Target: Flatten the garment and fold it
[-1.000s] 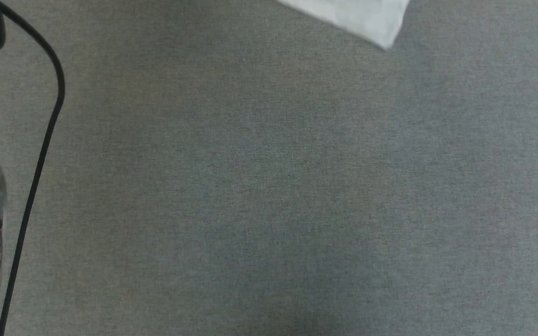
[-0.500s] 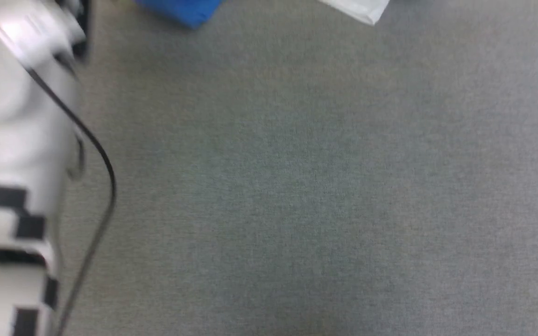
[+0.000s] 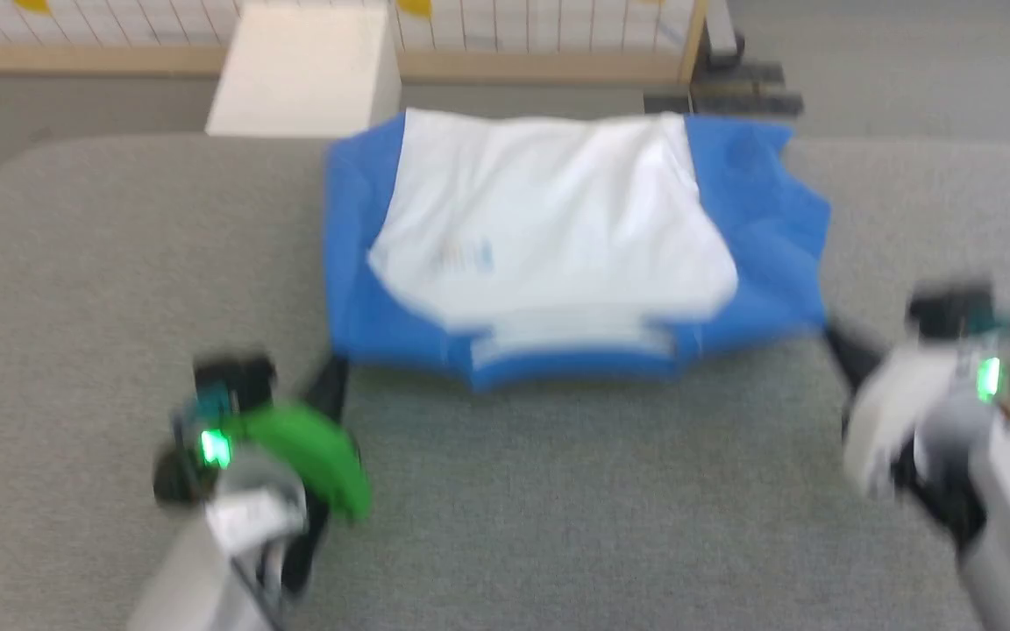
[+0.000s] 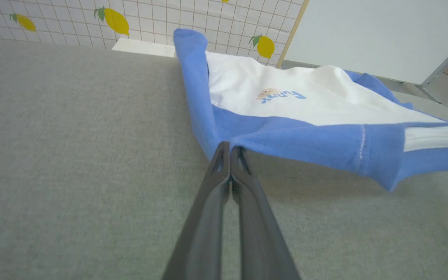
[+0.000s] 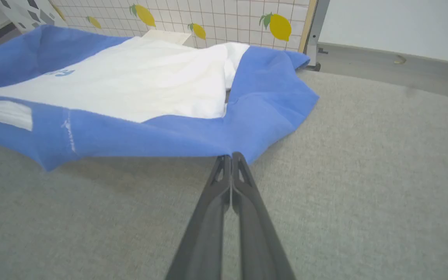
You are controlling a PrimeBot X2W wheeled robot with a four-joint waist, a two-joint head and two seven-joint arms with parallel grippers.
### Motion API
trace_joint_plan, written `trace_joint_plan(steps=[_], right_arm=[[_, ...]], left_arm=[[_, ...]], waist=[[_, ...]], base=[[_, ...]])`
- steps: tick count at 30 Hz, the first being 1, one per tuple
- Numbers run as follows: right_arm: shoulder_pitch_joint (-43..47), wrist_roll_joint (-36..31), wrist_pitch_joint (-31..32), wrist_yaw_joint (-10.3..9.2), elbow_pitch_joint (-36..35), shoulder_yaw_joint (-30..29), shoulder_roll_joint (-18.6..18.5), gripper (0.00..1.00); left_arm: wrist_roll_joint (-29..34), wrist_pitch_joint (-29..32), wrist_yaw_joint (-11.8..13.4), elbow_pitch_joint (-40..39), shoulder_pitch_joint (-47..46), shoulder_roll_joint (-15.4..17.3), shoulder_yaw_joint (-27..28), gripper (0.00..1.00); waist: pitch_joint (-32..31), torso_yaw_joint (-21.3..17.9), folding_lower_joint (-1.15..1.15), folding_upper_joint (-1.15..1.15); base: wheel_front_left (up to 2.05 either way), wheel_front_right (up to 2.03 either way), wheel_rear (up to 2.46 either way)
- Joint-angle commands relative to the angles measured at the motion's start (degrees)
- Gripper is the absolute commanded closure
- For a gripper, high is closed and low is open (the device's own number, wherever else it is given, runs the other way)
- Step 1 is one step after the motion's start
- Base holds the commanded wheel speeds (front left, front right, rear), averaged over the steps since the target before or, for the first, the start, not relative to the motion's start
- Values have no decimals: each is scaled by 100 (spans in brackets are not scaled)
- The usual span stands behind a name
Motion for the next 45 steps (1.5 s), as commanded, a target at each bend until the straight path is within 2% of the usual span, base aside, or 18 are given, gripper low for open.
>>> trace_joint_plan(steps=[1, 4, 5, 9, 14, 18, 23, 24, 25, 26, 31, 35, 39, 45], right_arm=[[351, 67, 80, -11, -89, -112, -43, 100], [1140, 54, 434, -11, -350, -305, -67, 100], [1542, -82, 728, -11, -531, -432, -105, 100], [2206, -252, 1517, -11, -948, -699, -90, 100], [2764, -458, 2507, -11, -1435, -886, 56, 100], [2978, -615, 2926, -11, -1653, -925, 224, 100], [3038, -735, 2992, -11, -1732, -945, 390, 100], [3017, -733, 2904, -11, -1774, -984, 438, 100], [3005, -729, 2860, -11, -1804, -986, 461, 73], [2987, -731, 2828, -11, -1848, -979, 466, 0], [2868, -569, 2712, -11, -2146, -1105, 442, 0], [2698, -392, 2717, -11, -2544, -1493, 453, 0], [2282, -438, 2678, -11, -2779, -2060, 514, 0], [1059, -841, 2618, -11, -2533, -2587, 618, 0]], left_arm=[[-111, 87, 67, -104, 303, 41, 33, 100], [-276, 425, 180, -368, 994, 136, 0, 100], [-350, 679, 303, -500, 1339, 234, -3, 100], [-493, 1334, 550, -795, 1874, 430, -51, 100], [-482, 2301, 1032, -1095, 2307, 727, -191, 100], [-574, 2627, 1183, -1244, 2464, 785, -199, 100], [-781, 2754, 1235, -1346, 2569, 729, -121, 100], [-830, 2749, 1262, -1405, 2578, 708, -76, 84], [-856, 2733, 1285, -1463, 2580, 704, -37, 7], [-878, 2739, 1313, -1530, 2581, 723, 3, 0], [-938, 2859, 1438, -1961, 2550, 937, 204, 0], [-837, 2524, 1649, -2546, 2375, 1075, 572, 0], [-498, 1356, 1765, -2997, 2056, 1001, 1041, 0], [27, -559, 1384, -3101, 1599, 746, 1185, 0]], waist=[[-507, 172, 1, 0], [-601, 158, 1, 0], [-646, 138, 1, 0], [-694, 104, 1, 0], [-716, 66, 1, 0], [-706, 65, 1, 0], [-727, 52, 1, 0], [-730, 49, 1, 0], [-733, 46, 1, 0], [-742, 41, 1, 0], [-772, 29, 1, 0], [-727, 46, 1, 0], [-508, 43, 1, 0], [237, 75, 1, 0]], base=[[0, 0, 0], [0, 0, 0], [0, 0, 0], [0, 0, 0], [0, 0, 0], [0, 0, 0], [0, 0, 0], [0, 0, 0], [0, 0, 0], [0, 0, 0], [0, 0, 0], [0, 0, 0], [0, 0, 0], [0, 0, 0]])
